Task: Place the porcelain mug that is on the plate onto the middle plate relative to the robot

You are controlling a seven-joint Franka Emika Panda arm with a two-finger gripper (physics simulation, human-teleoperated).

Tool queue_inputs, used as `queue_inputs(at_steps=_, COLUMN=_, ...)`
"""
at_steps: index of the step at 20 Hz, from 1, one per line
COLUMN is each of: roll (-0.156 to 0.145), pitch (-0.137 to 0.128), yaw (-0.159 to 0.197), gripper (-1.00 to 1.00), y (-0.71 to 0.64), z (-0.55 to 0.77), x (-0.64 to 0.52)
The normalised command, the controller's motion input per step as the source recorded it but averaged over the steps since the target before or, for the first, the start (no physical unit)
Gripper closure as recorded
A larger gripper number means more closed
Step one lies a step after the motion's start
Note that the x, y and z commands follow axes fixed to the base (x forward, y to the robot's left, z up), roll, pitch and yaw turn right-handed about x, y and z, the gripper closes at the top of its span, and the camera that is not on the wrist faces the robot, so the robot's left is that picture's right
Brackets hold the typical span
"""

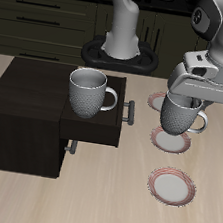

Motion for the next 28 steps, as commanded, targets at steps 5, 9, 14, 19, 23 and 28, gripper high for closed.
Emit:
queue_inputs(at_steps=5, roll=0.035, pitch=0.092, yaw=-0.140, gripper=1.00, y=-0.24, z=-0.11, x=-0.31)
queue_inputs(at_steps=9, roll=-0.014, pitch=-0.030, yaw=0.002, gripper=1.00, y=-0.13, z=-0.21, x=-0.38)
queue_inputs(at_steps=14, roll=0.031, pitch=-0.012, yaw=0.018, gripper=1.00, y=0.06, z=-0.21, x=-0.41)
queue_inputs(at_steps=19, roll=0.006, pitch=0.011, yaw=-0.012, gripper=1.00, y=0.01, z=-0.13, x=-0.11)
queue_inputs(at_steps=23, roll=-0.015, pitch=0.012, yaw=0.009, gripper=1.00, y=0.05, z=-0.13, x=-0.02)
queue_inputs(at_steps=28, roll=0.045, pitch=0.034, yaw=0.003, gripper=1.00, y=0.14, z=-0.17, x=0.00)
